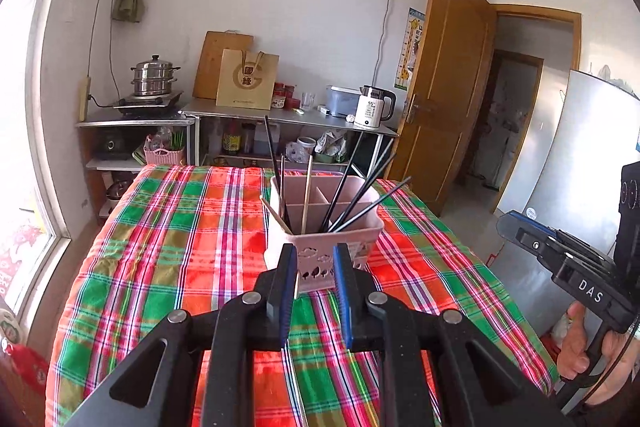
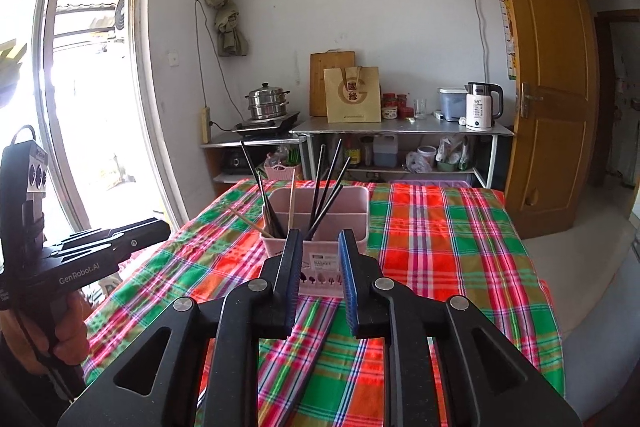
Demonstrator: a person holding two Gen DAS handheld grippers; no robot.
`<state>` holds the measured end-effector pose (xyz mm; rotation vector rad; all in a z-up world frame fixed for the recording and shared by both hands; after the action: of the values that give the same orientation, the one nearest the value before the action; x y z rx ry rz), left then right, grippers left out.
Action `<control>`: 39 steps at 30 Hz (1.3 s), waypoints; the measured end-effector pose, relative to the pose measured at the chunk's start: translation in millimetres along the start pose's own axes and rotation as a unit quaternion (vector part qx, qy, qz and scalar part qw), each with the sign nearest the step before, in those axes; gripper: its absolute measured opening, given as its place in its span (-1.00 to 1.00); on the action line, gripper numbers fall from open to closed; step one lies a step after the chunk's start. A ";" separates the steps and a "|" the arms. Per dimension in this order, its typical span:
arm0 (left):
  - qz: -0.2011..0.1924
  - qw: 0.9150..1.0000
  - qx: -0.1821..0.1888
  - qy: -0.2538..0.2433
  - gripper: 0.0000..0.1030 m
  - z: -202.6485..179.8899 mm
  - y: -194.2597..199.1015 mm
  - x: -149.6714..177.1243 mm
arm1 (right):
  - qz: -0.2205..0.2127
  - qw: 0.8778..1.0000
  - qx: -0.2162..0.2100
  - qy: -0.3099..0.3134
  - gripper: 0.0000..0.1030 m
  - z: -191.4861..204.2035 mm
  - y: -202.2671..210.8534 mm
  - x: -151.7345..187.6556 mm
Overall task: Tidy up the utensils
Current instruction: 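Move the left gripper back down to a metal chopstick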
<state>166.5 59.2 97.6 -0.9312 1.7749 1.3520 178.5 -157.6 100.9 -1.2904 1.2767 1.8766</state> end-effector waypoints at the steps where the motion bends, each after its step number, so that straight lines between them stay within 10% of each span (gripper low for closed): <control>1: 0.002 1.000 -0.003 -0.002 -0.65 -3.7 5.3 9.6 | 0.001 1.000 0.003 0.000 -0.63 0.9 4.1 3.9; 34: 0.046 0.999 -0.005 -0.019 -0.64 -23.0 44.8 115.5 | 0.043 0.998 0.037 -0.017 -0.52 25.6 43.4 92.6; 39: 0.057 0.998 -0.007 -0.005 -0.35 -10.9 30.8 118.1 | 0.057 0.998 0.034 -0.016 -0.49 26.1 30.8 96.2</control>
<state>80.8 39.8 12.1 -0.8394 1.8380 1.4391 103.5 -155.1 28.5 -1.1697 1.4123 1.9061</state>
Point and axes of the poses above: each gripper's, at about its wrist camera, not at the fingertips, and y roughly against the way its jaws point, z to its left, x to its underside, the point moved 2 cm from there along -y, roughly the way its jaws point
